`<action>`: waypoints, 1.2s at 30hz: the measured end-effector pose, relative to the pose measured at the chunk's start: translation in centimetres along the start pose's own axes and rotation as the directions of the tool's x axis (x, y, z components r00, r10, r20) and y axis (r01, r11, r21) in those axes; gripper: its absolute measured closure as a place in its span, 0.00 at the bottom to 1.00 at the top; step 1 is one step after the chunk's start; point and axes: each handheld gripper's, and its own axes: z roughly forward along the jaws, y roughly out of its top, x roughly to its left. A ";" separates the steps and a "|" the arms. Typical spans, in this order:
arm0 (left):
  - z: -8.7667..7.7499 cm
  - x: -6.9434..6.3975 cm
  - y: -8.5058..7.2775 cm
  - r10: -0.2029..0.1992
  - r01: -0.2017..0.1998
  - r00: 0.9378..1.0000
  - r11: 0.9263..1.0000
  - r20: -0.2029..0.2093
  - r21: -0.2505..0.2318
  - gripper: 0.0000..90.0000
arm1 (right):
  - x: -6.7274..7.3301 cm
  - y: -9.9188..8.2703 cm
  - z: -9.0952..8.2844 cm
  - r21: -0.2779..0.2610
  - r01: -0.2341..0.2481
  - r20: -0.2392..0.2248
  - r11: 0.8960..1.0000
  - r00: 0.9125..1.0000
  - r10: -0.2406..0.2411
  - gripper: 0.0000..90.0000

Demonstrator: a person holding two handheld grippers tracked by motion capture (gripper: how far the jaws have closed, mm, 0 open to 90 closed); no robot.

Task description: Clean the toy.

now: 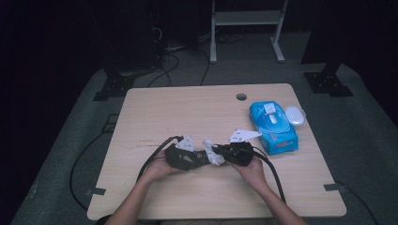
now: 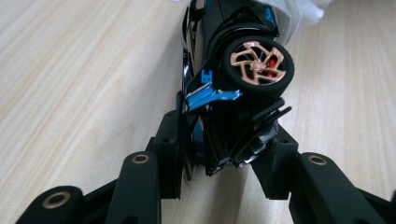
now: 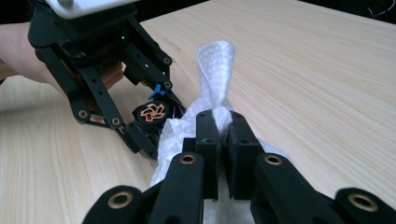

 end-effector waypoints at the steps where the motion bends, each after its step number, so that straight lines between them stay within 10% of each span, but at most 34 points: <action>1: 0.1 -0.1 0.0 -0.003 0.003 1.000 1.000 0.002 -0.001 0.64 | 0.0 0.0 0.0 0.001 0.002 0.002 1.000 1.000 -0.002 0.93; 6: -0.8 0.0 0.5 -0.017 0.017 1.000 0.996 0.006 -0.091 0.61 | 0.0 -0.2 0.2 0.003 -0.001 -0.002 1.000 1.000 0.001 0.93; 15: 0.5 -0.4 2.0 0.021 -0.023 0.999 0.996 -0.025 -0.086 0.63 | 0.3 0.0 0.3 0.017 0.004 -0.017 1.000 1.000 -0.004 0.93; 27: -1.1 0.6 0.9 0.005 -0.009 0.998 0.998 -0.058 -0.066 0.64 | -3.1 -1.0 -2.6 0.015 -0.053 0.114 0.998 0.992 0.051 0.93; 36: -0.7 0.5 1.6 -0.010 0.004 0.998 0.996 -0.069 -0.084 0.61 | -2.0 -0.4 -1.7 -0.003 -0.038 0.062 0.999 0.997 0.038 0.93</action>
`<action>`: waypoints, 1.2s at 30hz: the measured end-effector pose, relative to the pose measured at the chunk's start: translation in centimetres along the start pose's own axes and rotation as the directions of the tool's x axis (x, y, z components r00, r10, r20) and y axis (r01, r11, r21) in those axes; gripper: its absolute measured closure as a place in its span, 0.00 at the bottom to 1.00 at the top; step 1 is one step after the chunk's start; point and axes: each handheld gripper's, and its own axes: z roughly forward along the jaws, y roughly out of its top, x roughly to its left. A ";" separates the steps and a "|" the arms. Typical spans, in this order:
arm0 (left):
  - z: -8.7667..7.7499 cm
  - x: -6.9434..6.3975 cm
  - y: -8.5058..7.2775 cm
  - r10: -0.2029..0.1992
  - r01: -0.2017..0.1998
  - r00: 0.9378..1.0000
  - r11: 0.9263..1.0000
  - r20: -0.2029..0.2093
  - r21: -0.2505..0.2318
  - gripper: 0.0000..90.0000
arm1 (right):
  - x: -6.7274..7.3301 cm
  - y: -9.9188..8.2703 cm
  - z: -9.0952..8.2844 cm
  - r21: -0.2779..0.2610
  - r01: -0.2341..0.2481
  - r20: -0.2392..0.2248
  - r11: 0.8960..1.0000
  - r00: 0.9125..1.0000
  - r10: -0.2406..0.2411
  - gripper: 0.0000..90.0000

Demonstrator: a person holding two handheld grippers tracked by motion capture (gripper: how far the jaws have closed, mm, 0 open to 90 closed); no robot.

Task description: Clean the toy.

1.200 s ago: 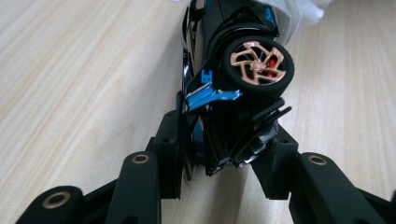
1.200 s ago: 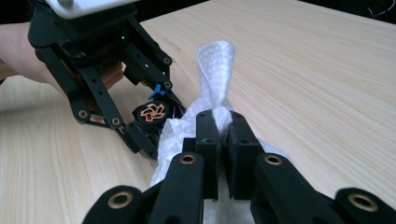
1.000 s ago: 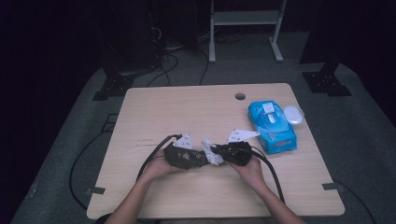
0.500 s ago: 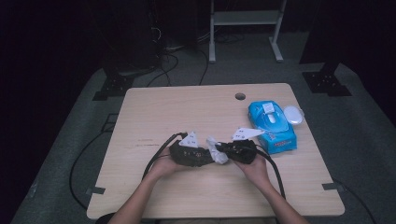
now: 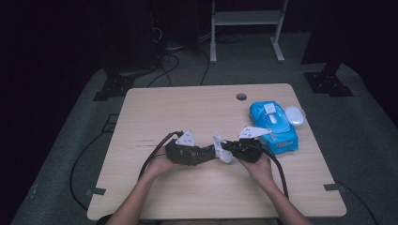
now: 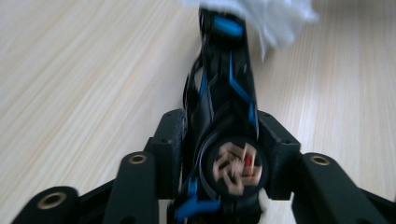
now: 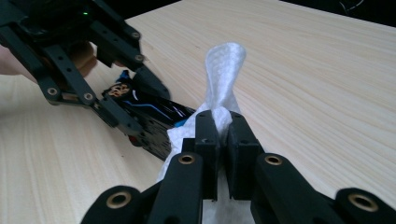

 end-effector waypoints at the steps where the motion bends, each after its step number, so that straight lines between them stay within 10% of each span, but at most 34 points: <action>1: 0.1 0.0 0.3 -0.007 0.007 1.000 1.000 -0.001 -0.003 0.57 | 0.0 0.0 0.0 -0.002 -0.001 -0.004 1.000 1.000 0.001 0.93; 13: -0.8 0.3 -0.1 0.027 -0.027 1.000 0.999 -0.004 0.023 0.66 | -2.1 -1.4 -0.4 0.017 -0.071 0.035 0.997 0.997 0.070 0.93; 22: -0.7 0.1 0.4 0.013 -0.013 1.000 0.999 0.001 0.031 0.62 | -0.3 -0.5 0.4 0.006 -0.030 -0.026 1.000 0.999 0.030 0.93; 36: 0.0 0.1 1.0 0.039 -0.039 0.999 0.997 -0.003 0.073 0.63 | -1.2 -1.2 0.3 0.008 -0.080 -0.024 0.997 0.997 0.080 0.93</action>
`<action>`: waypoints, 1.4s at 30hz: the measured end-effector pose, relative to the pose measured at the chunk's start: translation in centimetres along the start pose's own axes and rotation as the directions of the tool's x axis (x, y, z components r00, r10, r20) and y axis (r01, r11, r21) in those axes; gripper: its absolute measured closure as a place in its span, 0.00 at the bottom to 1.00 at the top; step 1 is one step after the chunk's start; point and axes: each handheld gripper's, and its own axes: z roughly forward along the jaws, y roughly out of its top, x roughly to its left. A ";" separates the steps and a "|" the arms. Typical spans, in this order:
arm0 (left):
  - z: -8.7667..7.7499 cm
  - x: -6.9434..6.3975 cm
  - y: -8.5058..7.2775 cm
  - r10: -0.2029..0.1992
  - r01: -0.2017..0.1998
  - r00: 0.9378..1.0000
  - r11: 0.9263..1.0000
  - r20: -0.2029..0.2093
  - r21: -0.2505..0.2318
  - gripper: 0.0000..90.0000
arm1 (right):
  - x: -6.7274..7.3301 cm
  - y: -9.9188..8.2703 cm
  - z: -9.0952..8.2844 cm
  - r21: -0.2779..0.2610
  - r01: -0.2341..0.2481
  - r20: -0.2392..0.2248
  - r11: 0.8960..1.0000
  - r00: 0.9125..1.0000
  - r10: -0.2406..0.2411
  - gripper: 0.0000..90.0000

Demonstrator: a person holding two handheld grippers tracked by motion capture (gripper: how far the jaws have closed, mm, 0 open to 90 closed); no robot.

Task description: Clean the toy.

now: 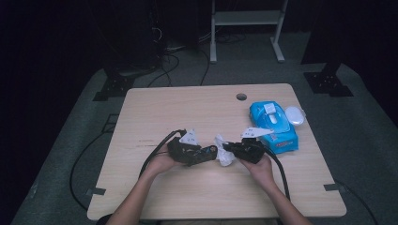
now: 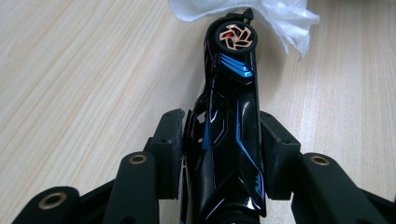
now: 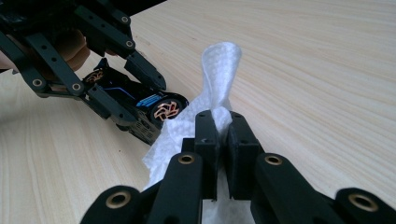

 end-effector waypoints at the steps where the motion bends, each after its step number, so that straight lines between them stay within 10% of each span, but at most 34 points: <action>1: 0.1 -0.1 0.1 0.001 -0.001 1.000 1.000 -0.006 0.001 0.62 | 0.0 0.0 0.0 -0.001 -0.003 0.001 1.000 1.000 0.003 0.93; 6: 1.1 -0.3 1.4 -0.005 0.005 1.000 1.000 0.000 -0.001 0.57 | -0.4 -0.2 0.0 0.000 -0.016 0.001 1.000 1.000 0.016 0.93; 13: 2.9 -0.6 3.4 0.038 -0.035 0.999 0.989 -0.020 0.143 0.54 | -0.7 -0.2 -0.2 -0.007 -0.031 0.003 0.999 1.000 0.031 0.93; 16: 3.3 -0.8 3.8 0.061 -0.052 0.997 0.973 -0.036 0.225 0.59 | -1.0 -0.2 -0.4 -0.017 -0.045 -0.002 0.999 0.999 0.045 0.93; 26: 0.4 -1.2 2.9 0.044 -0.043 0.998 0.999 -0.037 0.023 0.65 | -1.1 0.4 -1.6 -0.067 -0.063 -0.042 0.996 0.997 0.060 0.93; 37: -1.5 -2.4 3.6 0.106 -0.110 0.993 0.992 -0.050 -0.067 0.65 | 2.5 3.4 -2.8 -0.146 0.055 -0.107 0.988 0.992 -0.071 0.93; 42: -2.3 -2.2 3.6 0.095 -0.100 0.994 0.989 -0.048 -0.106 0.65 | 1.1 2.5 -3.0 -0.152 0.001 -0.105 0.988 0.994 -0.017 0.93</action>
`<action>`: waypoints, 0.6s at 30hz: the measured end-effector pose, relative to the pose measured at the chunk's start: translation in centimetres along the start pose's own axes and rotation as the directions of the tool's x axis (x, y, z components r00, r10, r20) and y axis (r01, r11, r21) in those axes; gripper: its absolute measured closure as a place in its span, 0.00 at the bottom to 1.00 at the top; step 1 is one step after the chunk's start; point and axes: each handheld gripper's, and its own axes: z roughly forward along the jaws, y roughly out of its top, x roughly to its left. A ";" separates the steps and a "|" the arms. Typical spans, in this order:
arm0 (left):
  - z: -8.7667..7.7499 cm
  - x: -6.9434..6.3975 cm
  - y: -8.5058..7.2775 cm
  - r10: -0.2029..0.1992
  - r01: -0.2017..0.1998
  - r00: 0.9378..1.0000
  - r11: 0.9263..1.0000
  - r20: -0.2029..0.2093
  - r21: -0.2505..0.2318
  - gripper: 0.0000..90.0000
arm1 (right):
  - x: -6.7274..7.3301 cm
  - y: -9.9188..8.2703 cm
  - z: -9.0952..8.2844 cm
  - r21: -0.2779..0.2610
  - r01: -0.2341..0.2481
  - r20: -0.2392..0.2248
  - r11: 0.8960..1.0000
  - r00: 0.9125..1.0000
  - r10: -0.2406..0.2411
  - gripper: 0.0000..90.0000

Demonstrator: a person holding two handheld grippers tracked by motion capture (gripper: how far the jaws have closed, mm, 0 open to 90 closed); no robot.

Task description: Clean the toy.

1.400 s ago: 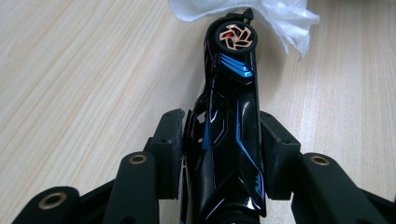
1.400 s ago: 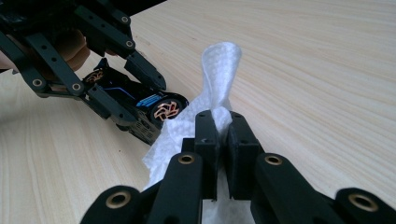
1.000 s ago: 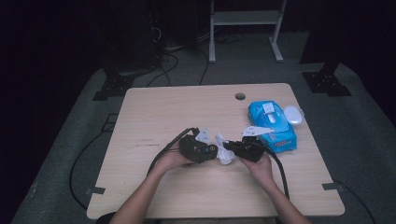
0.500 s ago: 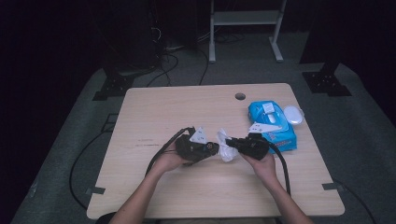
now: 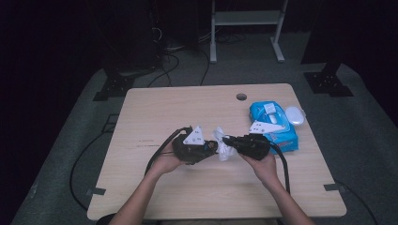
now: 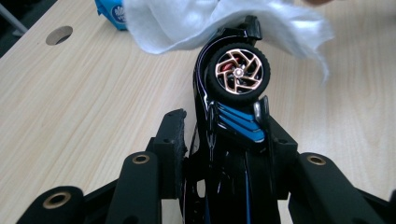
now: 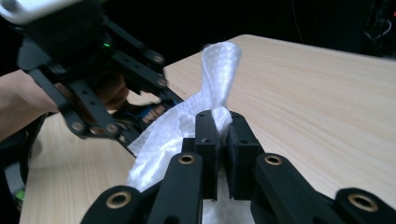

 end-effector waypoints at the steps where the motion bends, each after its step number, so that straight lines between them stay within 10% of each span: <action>1: -0.1 0.0 0.0 -0.002 0.002 1.000 1.000 -0.002 -0.007 0.65 | -0.3 -0.2 0.0 0.004 -0.008 0.002 1.000 1.000 0.008 0.93; 18: -1.1 0.8 -0.3 -0.062 0.065 0.997 0.994 0.037 -0.090 0.65 | -0.7 -0.7 0.2 0.010 -0.028 0.012 1.000 1.000 0.028 0.93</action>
